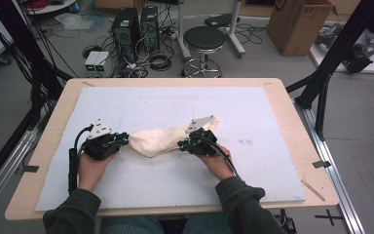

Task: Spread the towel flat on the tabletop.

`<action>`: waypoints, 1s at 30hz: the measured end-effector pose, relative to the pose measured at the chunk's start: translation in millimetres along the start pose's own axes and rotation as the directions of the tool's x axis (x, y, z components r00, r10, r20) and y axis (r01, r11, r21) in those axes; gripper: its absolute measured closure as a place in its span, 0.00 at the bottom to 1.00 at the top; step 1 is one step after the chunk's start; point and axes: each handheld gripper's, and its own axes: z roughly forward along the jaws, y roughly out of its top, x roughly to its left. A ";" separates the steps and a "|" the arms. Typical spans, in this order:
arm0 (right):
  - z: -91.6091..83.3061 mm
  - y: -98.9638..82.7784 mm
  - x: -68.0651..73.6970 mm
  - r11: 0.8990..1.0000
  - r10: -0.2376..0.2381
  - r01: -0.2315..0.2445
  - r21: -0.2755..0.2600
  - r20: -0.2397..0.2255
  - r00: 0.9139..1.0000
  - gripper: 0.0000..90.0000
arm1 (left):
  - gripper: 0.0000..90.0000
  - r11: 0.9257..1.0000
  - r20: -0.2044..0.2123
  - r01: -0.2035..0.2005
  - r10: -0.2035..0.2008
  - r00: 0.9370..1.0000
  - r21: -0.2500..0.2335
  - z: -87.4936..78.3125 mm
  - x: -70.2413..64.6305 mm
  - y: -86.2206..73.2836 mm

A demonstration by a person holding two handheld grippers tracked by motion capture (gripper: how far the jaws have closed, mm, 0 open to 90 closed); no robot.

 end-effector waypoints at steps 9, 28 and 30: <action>-55.0 -14.7 1.0 1.000 0.002 -0.002 -0.029 0.009 1.000 0.99 | 0.92 0.999 0.051 -0.039 0.039 0.998 0.004 -7.1 -18.6 2.6; -133.7 -92.4 49.7 1.000 0.003 -0.003 0.000 -0.015 1.000 0.99 | 0.90 0.981 0.196 -0.189 0.178 0.964 0.039 -35.6 -76.2 -23.2; -135.0 -95.7 50.5 1.000 0.008 -0.007 0.008 -0.020 1.000 0.99 | 0.87 0.978 0.201 -0.204 0.191 0.961 0.046 -33.8 -76.3 -25.2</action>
